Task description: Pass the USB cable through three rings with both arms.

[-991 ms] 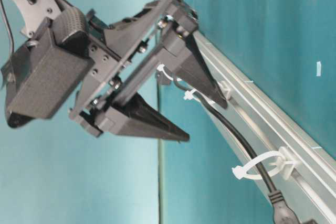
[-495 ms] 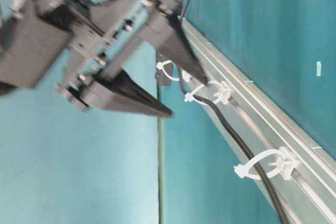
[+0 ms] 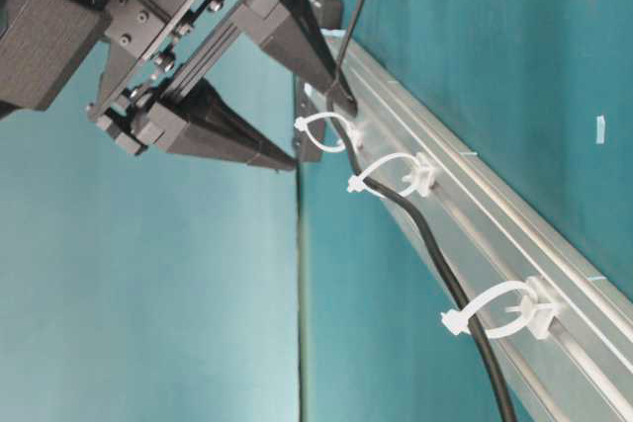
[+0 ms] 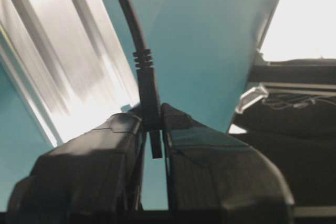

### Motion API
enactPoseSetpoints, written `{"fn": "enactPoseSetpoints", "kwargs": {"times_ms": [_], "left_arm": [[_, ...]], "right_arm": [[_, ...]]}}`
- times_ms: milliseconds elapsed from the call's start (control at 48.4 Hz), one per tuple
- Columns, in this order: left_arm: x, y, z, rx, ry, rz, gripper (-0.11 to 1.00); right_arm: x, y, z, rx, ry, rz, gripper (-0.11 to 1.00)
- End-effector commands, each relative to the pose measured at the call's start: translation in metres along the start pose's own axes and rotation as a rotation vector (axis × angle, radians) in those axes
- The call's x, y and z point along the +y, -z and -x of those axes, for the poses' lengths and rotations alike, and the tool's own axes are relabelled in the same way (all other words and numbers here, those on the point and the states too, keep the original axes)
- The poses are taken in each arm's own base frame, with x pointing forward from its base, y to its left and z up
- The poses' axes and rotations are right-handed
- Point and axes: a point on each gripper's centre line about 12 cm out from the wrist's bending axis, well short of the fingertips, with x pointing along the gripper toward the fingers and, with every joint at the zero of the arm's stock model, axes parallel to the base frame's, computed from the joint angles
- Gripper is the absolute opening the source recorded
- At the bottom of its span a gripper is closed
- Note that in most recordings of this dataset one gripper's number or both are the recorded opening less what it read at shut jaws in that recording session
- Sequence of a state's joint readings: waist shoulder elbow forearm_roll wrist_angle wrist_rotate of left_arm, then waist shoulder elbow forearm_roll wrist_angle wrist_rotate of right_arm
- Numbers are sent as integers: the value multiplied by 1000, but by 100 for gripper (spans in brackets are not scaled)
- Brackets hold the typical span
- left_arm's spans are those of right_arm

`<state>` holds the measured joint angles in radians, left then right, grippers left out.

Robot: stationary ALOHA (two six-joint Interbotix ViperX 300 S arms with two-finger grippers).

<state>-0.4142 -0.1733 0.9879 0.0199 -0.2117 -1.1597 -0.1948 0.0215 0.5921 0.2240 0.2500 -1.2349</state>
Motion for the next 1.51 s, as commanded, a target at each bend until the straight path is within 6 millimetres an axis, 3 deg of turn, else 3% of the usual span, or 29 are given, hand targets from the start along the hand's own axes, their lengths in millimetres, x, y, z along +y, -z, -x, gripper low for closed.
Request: {"fn": "enactPoseSetpoints", "kwargs": {"times_ms": [0, 557, 867, 950, 1135, 1218, 1259, 1342, 1486], "left_arm": [[-8, 0, 2, -2, 28, -14, 9], [-4, 1, 3, 8, 0, -16, 9], [-13, -3, 4, -8, 33, -6, 9], [-14, -4, 4, -7, 31, -6, 22], [-15, -5, 4, -7, 27, -5, 77], [-18, -6, 5, -7, 26, -10, 94], [-23, -9, 8, -11, 34, -16, 98], [-35, -15, 17, -25, 56, -24, 95], [-56, -37, 45, -80, 90, -48, 97]], "right_arm": [[-5, -3, 2, -10, 22, -10, 86], [-6, -4, 2, -17, 39, -11, 86], [-7, -4, 2, -22, 48, -14, 86], [-7, -5, 2, -23, 50, -14, 86], [-5, -6, 2, -24, 47, -9, 86], [-7, -7, 4, -28, 52, -10, 86], [-8, -8, 7, -35, 60, -12, 86], [-13, -12, 17, -53, 83, -22, 86], [-28, -23, 49, -116, 157, -79, 86]]}}
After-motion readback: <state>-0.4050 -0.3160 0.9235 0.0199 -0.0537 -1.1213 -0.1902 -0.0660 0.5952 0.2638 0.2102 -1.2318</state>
